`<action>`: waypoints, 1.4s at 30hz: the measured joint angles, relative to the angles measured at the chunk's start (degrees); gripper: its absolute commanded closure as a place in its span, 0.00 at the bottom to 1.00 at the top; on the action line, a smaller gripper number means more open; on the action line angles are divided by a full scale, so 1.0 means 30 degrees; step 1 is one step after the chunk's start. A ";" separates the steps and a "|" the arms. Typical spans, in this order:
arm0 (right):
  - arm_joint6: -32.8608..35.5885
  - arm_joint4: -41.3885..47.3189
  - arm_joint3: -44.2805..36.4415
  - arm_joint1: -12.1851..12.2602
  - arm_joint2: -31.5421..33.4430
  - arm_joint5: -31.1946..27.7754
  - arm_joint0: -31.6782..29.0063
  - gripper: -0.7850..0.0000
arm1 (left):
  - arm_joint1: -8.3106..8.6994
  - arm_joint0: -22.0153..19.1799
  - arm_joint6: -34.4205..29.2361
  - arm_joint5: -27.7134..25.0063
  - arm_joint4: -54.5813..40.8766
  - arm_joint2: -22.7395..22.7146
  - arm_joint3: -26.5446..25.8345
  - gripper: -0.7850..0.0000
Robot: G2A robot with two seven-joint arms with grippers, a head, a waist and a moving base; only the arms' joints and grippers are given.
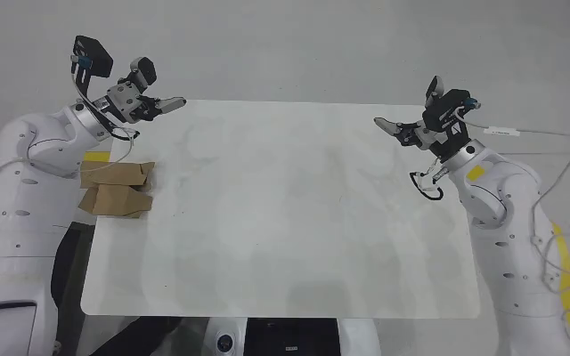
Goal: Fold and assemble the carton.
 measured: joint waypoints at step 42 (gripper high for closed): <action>0.0000 0.0000 0.0000 0.0000 0.0000 0.0000 0.0000 0.00 | 0.1101 -0.3754 -0.7055 -0.0030 -0.6957 -0.2035 1.1083 0.00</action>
